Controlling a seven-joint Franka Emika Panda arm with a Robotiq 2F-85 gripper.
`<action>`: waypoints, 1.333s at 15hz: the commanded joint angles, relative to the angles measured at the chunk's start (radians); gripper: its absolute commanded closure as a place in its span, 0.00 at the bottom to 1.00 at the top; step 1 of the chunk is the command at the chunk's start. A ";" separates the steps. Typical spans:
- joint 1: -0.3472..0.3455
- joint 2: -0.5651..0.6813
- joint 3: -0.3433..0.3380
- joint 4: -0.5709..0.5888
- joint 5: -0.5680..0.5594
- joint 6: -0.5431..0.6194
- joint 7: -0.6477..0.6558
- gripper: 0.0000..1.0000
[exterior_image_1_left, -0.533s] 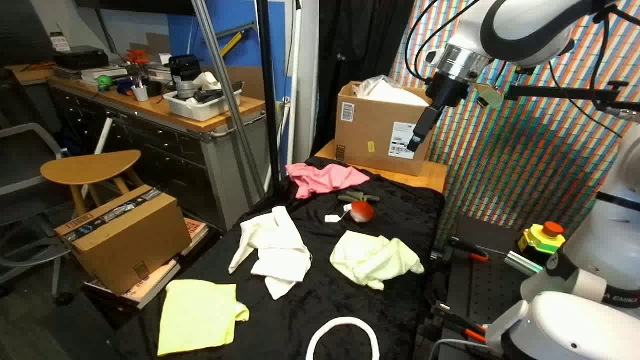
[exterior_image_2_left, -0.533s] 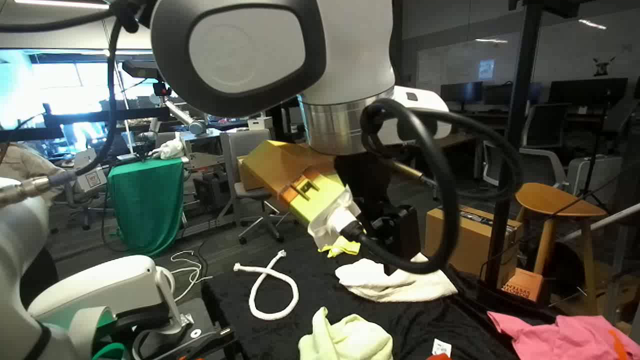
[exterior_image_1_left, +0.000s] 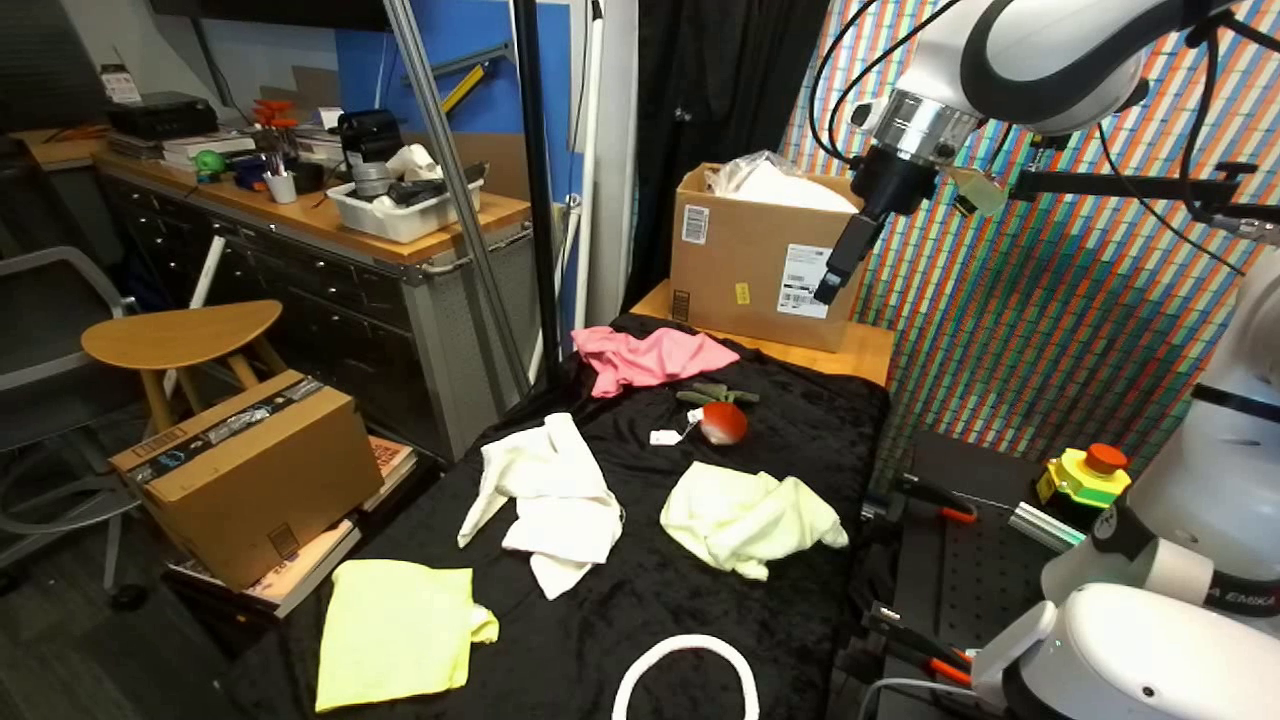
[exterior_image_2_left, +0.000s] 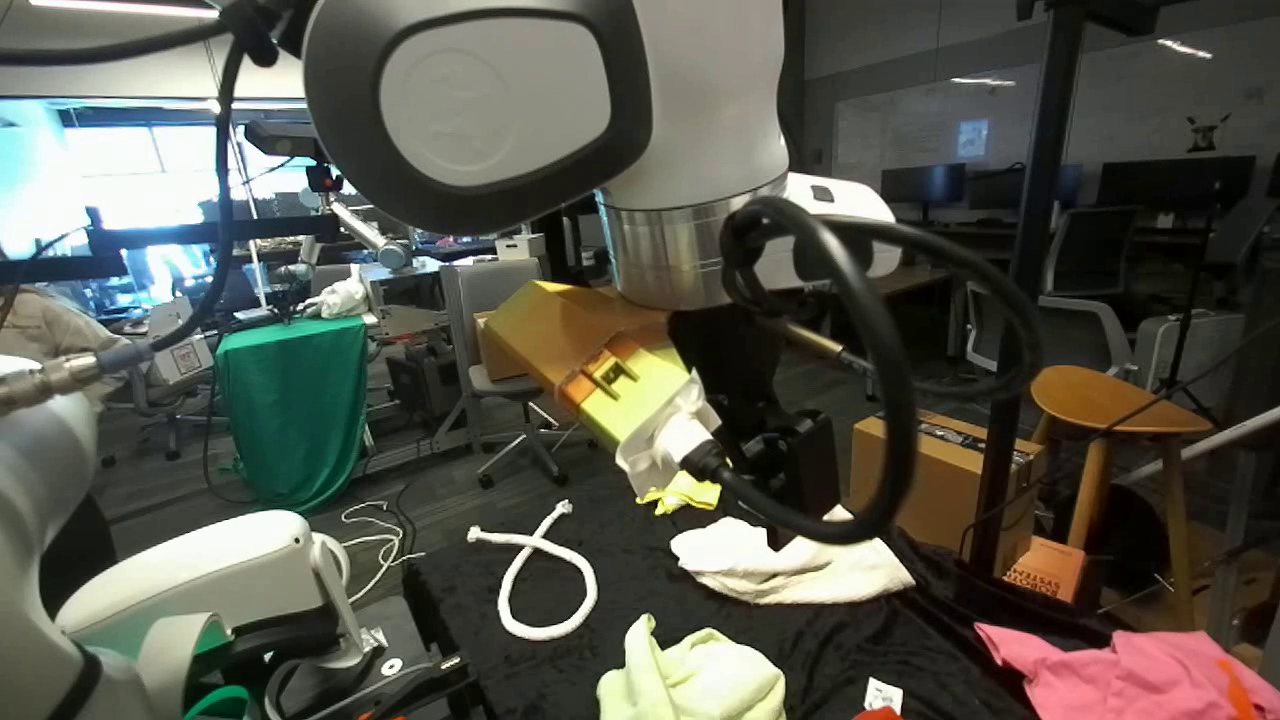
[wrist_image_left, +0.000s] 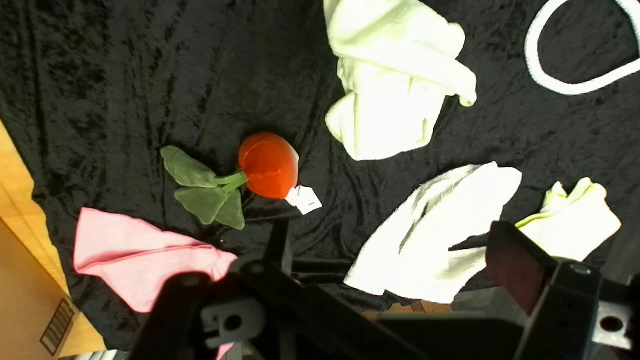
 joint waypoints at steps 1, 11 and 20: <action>-0.012 0.029 0.032 0.009 0.014 0.013 -0.010 0.00; 0.132 0.362 0.167 0.138 0.053 0.164 -0.016 0.00; 0.147 0.753 0.350 0.338 0.243 0.188 -0.106 0.00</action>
